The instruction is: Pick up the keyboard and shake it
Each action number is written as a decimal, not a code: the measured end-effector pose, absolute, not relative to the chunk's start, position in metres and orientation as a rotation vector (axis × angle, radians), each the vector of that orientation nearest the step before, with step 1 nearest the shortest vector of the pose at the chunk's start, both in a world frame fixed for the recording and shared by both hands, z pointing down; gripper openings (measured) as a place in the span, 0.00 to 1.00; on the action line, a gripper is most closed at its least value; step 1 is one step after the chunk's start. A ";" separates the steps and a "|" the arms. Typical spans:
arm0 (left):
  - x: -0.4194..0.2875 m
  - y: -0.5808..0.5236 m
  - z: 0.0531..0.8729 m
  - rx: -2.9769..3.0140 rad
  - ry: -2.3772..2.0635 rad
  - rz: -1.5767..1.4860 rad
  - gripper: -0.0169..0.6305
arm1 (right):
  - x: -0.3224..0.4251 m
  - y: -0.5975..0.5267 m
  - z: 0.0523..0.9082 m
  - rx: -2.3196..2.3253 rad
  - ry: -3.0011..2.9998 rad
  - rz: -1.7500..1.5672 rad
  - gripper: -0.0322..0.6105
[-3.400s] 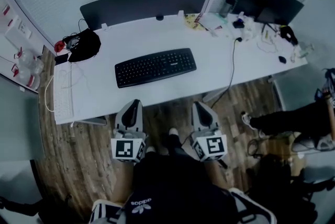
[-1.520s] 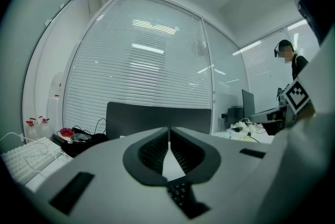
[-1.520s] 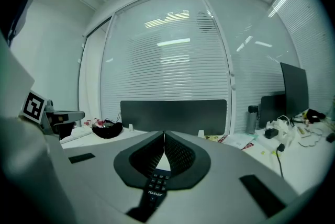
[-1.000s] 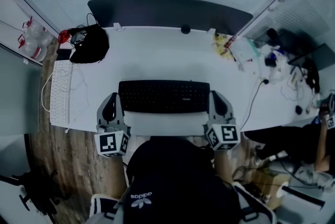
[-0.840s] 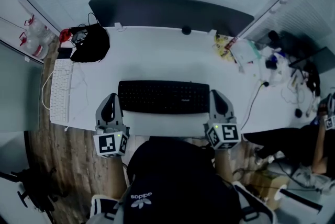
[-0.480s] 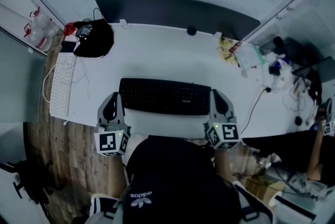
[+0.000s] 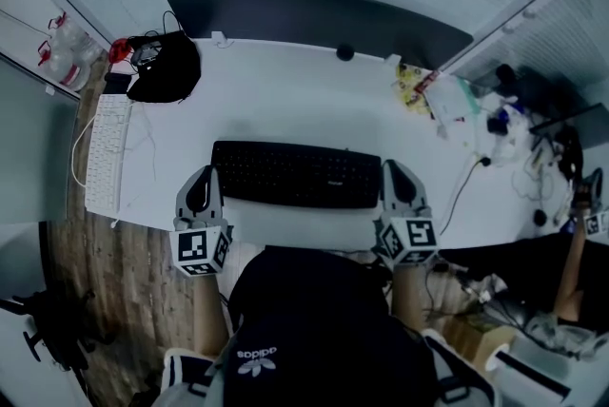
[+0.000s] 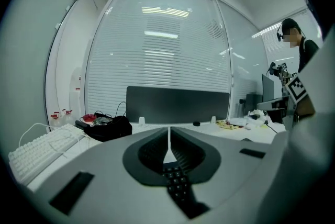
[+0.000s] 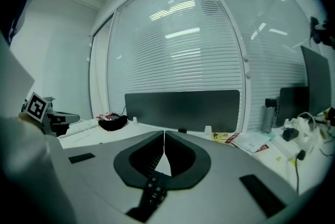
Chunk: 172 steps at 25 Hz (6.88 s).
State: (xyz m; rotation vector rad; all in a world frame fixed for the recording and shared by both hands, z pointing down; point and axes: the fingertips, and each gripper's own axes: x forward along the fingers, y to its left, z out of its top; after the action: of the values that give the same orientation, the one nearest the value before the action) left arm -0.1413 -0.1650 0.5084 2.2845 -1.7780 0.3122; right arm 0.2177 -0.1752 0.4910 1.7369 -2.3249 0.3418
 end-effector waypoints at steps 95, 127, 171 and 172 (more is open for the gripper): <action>-0.154 -0.200 0.622 2.043 -1.325 0.107 0.37 | 0.211 -0.209 0.452 1.406 -2.450 0.304 0.40; -0.158 -0.282 0.476 2.428 -1.288 -0.277 0.37 | 0.170 -0.174 0.261 1.438 -2.639 -0.427 0.33; -0.167 -0.244 0.345 2.757 -1.683 0.105 0.37 | 0.232 -0.159 0.347 1.508 -2.880 -0.056 0.33; -0.166 -0.243 0.336 2.780 -1.700 0.125 0.37 | 0.233 -0.158 0.351 1.512 -2.899 -0.035 0.33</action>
State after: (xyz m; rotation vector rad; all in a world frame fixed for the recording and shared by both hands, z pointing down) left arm -0.1656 -0.2430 0.3360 2.7800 -1.7005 0.1247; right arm 0.2330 -0.1584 0.3506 1.5118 -2.8995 -0.0348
